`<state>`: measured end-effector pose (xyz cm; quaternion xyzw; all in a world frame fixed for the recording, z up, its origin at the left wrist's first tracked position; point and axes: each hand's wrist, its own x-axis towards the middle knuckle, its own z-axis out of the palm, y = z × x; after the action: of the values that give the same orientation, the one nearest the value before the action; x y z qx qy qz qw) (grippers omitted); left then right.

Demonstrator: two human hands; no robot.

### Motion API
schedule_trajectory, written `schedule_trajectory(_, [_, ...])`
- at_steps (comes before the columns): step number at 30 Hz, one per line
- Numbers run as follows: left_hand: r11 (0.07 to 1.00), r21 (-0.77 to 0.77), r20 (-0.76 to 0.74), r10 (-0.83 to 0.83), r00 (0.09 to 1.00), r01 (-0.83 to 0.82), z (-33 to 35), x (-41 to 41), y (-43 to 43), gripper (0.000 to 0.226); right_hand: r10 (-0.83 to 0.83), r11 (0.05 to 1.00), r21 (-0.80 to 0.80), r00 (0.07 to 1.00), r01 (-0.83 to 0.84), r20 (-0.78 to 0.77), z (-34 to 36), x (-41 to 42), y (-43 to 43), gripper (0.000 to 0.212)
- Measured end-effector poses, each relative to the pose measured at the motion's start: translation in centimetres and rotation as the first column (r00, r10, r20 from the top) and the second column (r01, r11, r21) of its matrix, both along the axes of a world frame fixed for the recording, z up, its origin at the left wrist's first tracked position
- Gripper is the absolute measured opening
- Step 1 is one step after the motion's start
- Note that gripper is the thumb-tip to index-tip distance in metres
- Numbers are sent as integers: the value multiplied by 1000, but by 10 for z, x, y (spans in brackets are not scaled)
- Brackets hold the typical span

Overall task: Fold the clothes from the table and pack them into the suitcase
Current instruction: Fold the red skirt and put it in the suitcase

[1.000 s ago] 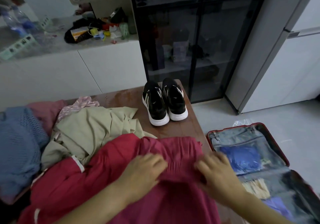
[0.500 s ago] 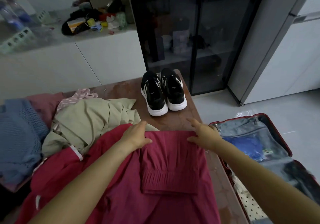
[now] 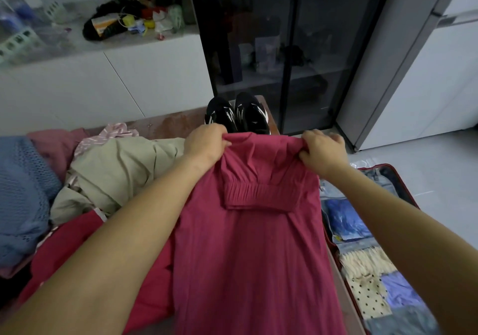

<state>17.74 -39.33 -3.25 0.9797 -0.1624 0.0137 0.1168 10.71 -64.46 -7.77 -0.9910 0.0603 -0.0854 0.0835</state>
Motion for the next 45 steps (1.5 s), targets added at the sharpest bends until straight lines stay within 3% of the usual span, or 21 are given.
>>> schedule_trajectory(4, [994, -65, 57, -83, 995, 86, -3, -35, 14, 12, 84, 996, -36, 980, -79, 181, -12, -42, -5, 33])
schedule_trajectory(7, [978, -54, 99, -195, 976, 201, -8, -88, 38, 22, 239, 971, -31, 947, -238, 214, -17, -92, -4, 45])
schedule_trajectory(12, [913, -27, 175, -397, 901, 407, -22, -190, 81, 37, 428, 892, 23, 862, -451, 271, -15, -183, 14, 28])
schedule_trajectory(18, [800, 115, -62, -585, 809, 588, -76, -259, 101, 27, 567, 824, -20, 823, -567, 27, -56, -249, 31, 35])
schedule_trajectory(21, [780, 204, -127, -578, 806, 591, -92, -265, 103, 27, 568, 820, -20, 817, -573, -104, -60, -257, 35, 44])
schedule_trajectory(23, [777, 240, -130, -568, 812, 582, -91, -260, 100, 40, 570, 819, 8, 809, -574, -143, -55, -259, 35, 42])
schedule_trajectory(26, [853, 157, 1, -505, 863, 499, -71, -234, 82, 41, 547, 837, 67, 833, -543, -82, -44, -241, 35, 39])
schedule_trajectory(29, [896, 127, 79, -438, 896, 426, -55, -202, 55, 48, 408, 907, 133, 912, -401, -32, -35, -203, 42, 47])
schedule_trajectory(31, [888, 228, -139, -376, 916, 399, -57, -188, 39, 69, 320, 945, 125, 932, -302, -168, -34, -182, 53, 63])
schedule_trajectory(33, [854, 332, -360, -277, 891, 400, -71, -182, 35, 91, 314, 948, 48, 898, -315, -309, -48, -175, 63, 71])
schedule_trajectory(35, [828, 390, -412, -234, 881, 403, -87, -178, 42, 104, 319, 936, -15, 865, -352, -388, -64, -174, 63, 78])
schedule_trajectory(38, [835, 385, -451, -203, 869, 394, -99, -174, 57, 118, 288, 952, 32, 855, -304, -431, -77, -175, 47, 93])
schedule_trajectory(42, [834, 388, -465, -192, 864, 393, -87, -160, 56, 121, 278, 950, 259, 850, -175, -447, -69, -157, 38, 99])
schedule_trajectory(45, [848, 418, -362, -174, 916, 327, -72, -137, 55, 77, 220, 965, 226, 874, -131, -434, -55, -135, 32, 71])
